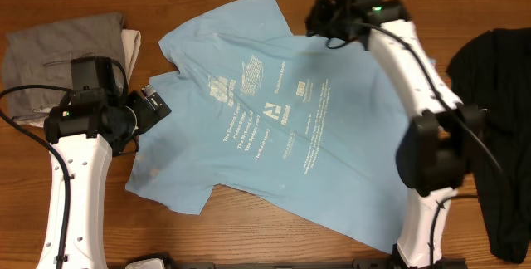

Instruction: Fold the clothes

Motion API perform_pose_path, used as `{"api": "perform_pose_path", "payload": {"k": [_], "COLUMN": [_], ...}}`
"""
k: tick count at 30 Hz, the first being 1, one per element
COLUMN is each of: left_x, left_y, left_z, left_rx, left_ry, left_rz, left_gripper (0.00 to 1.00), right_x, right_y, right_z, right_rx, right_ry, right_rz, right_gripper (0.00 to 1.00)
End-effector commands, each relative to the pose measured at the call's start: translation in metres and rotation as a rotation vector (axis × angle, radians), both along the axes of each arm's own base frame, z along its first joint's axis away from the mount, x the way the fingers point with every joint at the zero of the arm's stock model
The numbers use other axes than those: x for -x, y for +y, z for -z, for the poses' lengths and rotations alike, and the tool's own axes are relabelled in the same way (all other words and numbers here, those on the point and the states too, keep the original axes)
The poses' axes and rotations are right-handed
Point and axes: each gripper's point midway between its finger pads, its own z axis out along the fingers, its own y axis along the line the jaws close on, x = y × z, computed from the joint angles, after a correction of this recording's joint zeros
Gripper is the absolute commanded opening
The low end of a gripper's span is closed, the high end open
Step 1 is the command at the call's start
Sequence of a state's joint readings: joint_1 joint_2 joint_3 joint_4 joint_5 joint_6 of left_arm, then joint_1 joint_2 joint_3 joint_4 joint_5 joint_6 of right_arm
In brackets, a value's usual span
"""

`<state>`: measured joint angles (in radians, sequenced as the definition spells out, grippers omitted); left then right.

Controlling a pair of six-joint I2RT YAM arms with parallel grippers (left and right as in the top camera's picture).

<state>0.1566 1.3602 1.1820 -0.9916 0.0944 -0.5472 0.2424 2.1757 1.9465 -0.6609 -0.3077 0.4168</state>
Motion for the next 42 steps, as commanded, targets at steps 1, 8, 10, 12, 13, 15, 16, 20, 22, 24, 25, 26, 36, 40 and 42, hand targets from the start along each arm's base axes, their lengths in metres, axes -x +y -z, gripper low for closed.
{"api": "perform_pose_path", "payload": {"k": [1, 8, 10, 12, 13, 15, 16, 20, 22, 24, 25, 26, 36, 40, 42], "left_x": [-0.001, -0.001, -0.001, -0.001, -0.001, -0.001, -0.001, -0.001, -0.001, -0.001, -0.001, -0.001, -0.001, -0.001, -0.001], "left_y": [-0.003, -0.003, -0.003, -0.003, -0.003, -0.003, -0.003, -0.003, -0.003, -0.003, -0.003, -0.003, -0.003, -0.003, -0.003], "left_z": [0.002, 0.002, 0.002, 0.002, 0.002, 0.002, 0.002, 0.002, 0.002, 0.002, 0.002, 0.002, 0.002, 0.002, 0.002], "left_rx": [0.004, 0.004, 0.004, 0.004, 0.004, 0.004, 0.004, 0.004, 0.004, 0.004, 0.004, 0.004, 0.004, 0.004, 0.004], "left_ry": [0.005, 0.005, 0.005, 0.005, 0.005, 0.005, 0.005, 0.005, 0.005, 0.005, 0.005, 0.005, 0.005, 0.005, 0.005], "left_rz": [0.017, 0.018, 0.018, 0.018, 0.017, 0.018, 0.018, 0.018, 0.018, 0.018, 0.018, 0.018, 0.018, 0.018, 0.018], "left_gripper": [1.0, 1.0, 1.0, 1.0, 1.0, 1.0, 1.0, 1.0, 1.0, 1.0, 1.0, 1.0, 1.0, 1.0, 1.0], "right_x": [-0.021, -0.034, -0.038, -0.045, -0.047, -0.05, -0.051, -0.055, -0.057, -0.059, -0.059, -0.06, -0.058, -0.054, -0.051], "right_y": [0.023, 0.049, 0.048, 0.051, 0.051, 0.051, 0.051, 0.06, 0.065, 0.069, 0.071, 0.074, 0.074, 0.072, 0.071], "right_z": [0.009, 0.03, 0.023, 0.01, 0.005, 0.001, 0.002, 0.03, 0.052, 0.068, 0.076, 0.084, 0.121, 0.15, 0.167], "right_rx": [0.042, 0.118, 0.129, 0.134, 0.138, 0.151, 0.156, 0.161, 0.166, 0.16, 0.152, 0.142, 0.155, 0.171, 0.175], "right_ry": [-0.084, -0.168, -0.187, -0.227, -0.243, -0.262, -0.266, -0.251, -0.235, -0.224, -0.218, -0.213, -0.166, -0.121, -0.092], "right_rz": [0.011, -0.057, -0.053, -0.066, -0.073, -0.062, -0.057, -0.069, -0.077, -0.087, -0.094, -0.104, -0.108, -0.11, -0.106], "right_gripper": [0.04, 0.04, 0.04, 0.04, 0.04, 0.04, 0.04, 0.04, 0.04, 0.04, 0.04, 0.04, 0.04, 0.04, 0.04]}}
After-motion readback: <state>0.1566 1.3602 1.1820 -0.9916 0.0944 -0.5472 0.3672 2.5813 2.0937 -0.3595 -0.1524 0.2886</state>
